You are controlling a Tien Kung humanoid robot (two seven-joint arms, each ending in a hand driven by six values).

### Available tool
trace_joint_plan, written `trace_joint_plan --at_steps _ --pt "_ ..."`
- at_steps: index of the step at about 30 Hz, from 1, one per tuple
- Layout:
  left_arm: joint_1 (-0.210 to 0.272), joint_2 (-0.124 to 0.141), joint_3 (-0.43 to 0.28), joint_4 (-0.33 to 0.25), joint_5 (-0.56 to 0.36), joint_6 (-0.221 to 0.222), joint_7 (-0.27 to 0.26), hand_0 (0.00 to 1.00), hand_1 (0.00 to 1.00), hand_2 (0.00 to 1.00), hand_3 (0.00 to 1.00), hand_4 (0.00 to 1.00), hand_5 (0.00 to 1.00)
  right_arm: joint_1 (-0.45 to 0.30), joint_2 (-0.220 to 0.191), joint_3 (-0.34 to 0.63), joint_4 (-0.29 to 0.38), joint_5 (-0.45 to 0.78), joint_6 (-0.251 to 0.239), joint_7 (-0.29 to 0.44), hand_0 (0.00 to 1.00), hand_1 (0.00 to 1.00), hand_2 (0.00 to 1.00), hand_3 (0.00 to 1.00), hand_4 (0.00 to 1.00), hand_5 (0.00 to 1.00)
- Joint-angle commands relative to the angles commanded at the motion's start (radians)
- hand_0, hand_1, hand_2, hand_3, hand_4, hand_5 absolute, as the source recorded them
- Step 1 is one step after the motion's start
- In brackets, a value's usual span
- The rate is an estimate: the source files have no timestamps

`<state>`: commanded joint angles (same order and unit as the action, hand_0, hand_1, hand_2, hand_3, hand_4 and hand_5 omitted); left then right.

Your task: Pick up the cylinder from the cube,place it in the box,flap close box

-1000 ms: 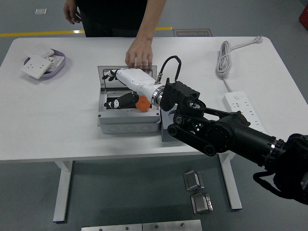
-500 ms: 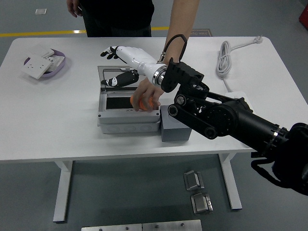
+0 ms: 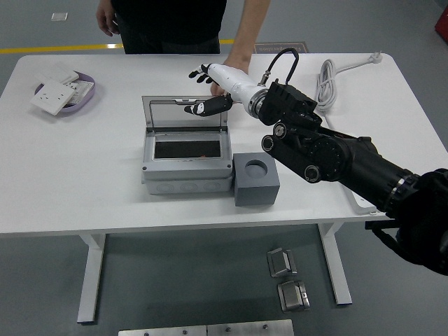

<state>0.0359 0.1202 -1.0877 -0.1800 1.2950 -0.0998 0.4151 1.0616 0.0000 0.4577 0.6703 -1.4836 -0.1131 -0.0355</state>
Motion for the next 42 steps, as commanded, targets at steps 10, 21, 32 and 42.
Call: trace_joint_plan --at_steps 10,21,32,42 --pt "0.002 -0.002 0.014 0.0 -0.019 0.003 -0.005 0.608 0.648 0.562 0.556 0.65 0.285 -0.023 0.0 -0.04 0.093 -0.02 -0.002 -0.017 0.867 0.777 0.771 0.819 0.861 0.43" --pt "0.011 -0.006 0.027 0.0 -0.041 0.007 -0.008 0.609 0.648 0.562 0.556 0.65 0.284 -0.058 -0.059 -0.043 0.21 -0.064 0.003 -0.031 0.858 0.773 0.771 0.818 0.856 0.443" --pt "0.015 -0.01 0.029 0.0 -0.047 0.01 -0.01 0.608 0.647 0.562 0.556 0.65 0.284 -0.098 -0.129 -0.041 0.314 -0.096 0.004 -0.045 0.851 0.767 0.77 0.819 0.857 0.443" --pt "0.017 -0.011 0.027 0.0 -0.048 0.012 -0.011 0.609 0.648 0.564 0.556 0.65 0.284 -0.129 -0.173 -0.05 0.417 -0.125 0.004 -0.058 0.844 0.765 0.771 0.818 0.858 0.446"
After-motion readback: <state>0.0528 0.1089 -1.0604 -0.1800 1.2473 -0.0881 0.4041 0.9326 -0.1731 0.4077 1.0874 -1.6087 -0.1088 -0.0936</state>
